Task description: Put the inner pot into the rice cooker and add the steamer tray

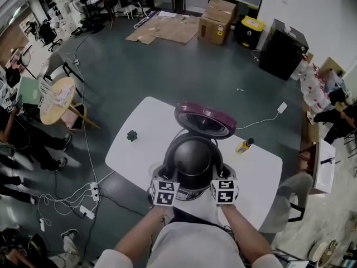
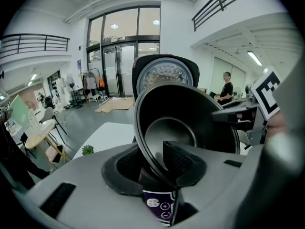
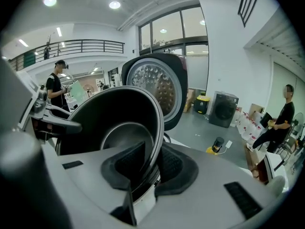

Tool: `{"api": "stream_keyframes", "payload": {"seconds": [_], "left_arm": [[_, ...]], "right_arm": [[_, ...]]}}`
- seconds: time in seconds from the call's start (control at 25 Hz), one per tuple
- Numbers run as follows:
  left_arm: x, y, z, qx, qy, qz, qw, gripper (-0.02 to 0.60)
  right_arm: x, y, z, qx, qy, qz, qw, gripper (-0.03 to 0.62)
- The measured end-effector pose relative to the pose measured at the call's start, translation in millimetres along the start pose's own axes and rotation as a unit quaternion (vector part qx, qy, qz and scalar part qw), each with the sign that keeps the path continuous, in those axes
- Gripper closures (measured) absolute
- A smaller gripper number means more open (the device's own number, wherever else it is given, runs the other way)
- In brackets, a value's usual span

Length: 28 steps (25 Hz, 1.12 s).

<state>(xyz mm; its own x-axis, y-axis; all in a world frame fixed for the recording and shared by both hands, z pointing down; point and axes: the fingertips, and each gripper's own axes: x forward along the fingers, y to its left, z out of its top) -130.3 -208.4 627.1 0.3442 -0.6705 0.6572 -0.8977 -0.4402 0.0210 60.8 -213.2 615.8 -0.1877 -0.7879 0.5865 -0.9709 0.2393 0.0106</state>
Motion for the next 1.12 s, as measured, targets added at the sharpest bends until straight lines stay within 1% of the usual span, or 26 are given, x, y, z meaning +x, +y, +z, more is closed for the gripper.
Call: {"api": "stream_keyframes", "payload": {"seconds": [0.24,0.48,0.72,0.84,1.12], "left_arm": [[22,11,-10,0.039,0.031,-0.005,0.9988,0.431],[42,19,-18,0.064,0.068,-0.021,0.9954,0.422],[56,20,-23,0.093,0.091,-0.034,0.9909,0.416],[64,21,-27,0.101,0.101,-0.039,0.989,0.411],[80,24,-41,0.129,0.134,-0.035,0.9818,0.397]], "right_arm": [[22,6,-16,-0.005,0.033,0.002,0.999,0.497],[40,10,-28,-0.003,0.074,0.006,0.997,0.487],[48,9,-43,0.012,0.093,0.0,0.996,0.484],[53,7,-46,0.012,0.1,-0.008,0.995,0.484],[63,7,-57,0.006,0.116,-0.012,0.993,0.479]]}}
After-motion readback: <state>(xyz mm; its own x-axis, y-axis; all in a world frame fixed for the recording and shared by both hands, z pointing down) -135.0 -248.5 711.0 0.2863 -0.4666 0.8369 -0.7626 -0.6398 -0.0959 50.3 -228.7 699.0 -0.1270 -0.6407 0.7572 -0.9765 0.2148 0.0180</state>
